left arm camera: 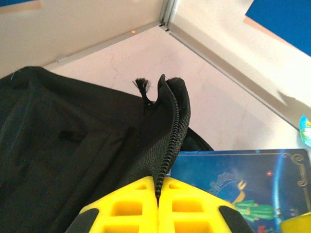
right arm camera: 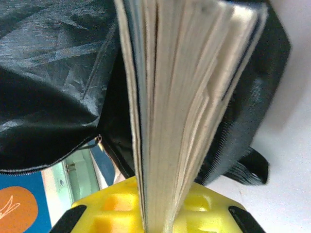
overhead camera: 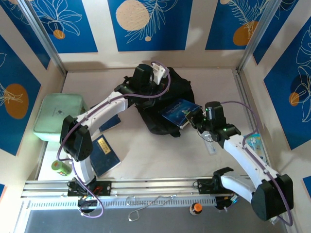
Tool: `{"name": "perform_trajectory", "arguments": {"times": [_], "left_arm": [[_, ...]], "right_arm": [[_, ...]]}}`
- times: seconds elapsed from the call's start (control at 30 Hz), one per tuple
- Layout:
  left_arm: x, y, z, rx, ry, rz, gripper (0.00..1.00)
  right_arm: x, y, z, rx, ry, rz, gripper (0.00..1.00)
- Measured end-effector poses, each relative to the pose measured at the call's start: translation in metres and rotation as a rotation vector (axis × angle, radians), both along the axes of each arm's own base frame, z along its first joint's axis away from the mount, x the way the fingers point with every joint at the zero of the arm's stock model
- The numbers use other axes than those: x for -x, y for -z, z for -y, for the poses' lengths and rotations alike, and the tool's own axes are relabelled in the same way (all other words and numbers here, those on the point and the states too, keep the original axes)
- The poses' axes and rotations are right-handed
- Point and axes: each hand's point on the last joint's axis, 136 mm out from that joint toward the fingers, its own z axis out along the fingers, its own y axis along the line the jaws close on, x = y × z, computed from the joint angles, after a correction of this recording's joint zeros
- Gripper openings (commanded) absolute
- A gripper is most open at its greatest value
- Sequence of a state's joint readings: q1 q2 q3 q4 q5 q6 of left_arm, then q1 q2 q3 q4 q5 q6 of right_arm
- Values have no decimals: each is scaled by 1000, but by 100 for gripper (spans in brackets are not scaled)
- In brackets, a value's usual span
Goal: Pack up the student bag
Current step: Place the book in the student bag.
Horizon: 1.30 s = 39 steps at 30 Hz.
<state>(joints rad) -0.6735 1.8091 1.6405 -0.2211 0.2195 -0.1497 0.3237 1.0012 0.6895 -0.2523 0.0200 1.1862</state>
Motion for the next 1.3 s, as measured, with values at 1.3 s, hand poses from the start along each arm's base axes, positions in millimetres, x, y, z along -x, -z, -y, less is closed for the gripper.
{"name": "perform_trajectory", "arguments": {"times": [1.3], "left_arm": [[9, -12, 2, 38, 33, 5, 0]], "right_arm": [[-182, 65, -104, -101, -54, 106, 23]]}}
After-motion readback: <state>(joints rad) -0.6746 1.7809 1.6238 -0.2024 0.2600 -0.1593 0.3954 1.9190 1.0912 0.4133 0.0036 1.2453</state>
